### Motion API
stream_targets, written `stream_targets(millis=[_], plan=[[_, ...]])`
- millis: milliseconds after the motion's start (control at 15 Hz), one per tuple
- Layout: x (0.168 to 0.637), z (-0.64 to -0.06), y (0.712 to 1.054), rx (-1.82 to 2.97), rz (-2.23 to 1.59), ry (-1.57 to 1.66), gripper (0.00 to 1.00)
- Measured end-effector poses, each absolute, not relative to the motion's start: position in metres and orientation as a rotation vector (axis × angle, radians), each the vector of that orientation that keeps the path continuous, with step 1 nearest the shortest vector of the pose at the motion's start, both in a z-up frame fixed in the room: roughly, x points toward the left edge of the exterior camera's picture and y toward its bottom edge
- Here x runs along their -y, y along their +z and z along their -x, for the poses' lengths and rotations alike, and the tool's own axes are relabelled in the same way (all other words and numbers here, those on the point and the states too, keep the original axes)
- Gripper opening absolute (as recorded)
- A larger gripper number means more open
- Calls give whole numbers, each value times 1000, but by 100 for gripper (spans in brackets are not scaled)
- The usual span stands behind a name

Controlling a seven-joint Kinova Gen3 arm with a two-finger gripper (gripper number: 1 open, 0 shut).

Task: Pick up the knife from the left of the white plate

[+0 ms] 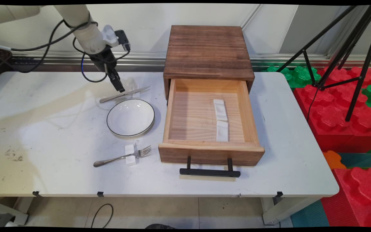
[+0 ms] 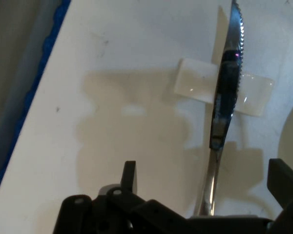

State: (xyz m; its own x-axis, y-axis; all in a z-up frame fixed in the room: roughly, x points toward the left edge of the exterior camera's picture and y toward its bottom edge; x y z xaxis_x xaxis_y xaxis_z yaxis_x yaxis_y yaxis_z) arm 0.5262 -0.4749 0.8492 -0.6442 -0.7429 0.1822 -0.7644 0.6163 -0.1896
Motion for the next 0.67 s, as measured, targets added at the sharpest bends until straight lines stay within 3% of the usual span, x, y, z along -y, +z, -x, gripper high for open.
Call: stream_targets(millis=[667], plan=[[502,-530,816,2817,-1144,241,100]])
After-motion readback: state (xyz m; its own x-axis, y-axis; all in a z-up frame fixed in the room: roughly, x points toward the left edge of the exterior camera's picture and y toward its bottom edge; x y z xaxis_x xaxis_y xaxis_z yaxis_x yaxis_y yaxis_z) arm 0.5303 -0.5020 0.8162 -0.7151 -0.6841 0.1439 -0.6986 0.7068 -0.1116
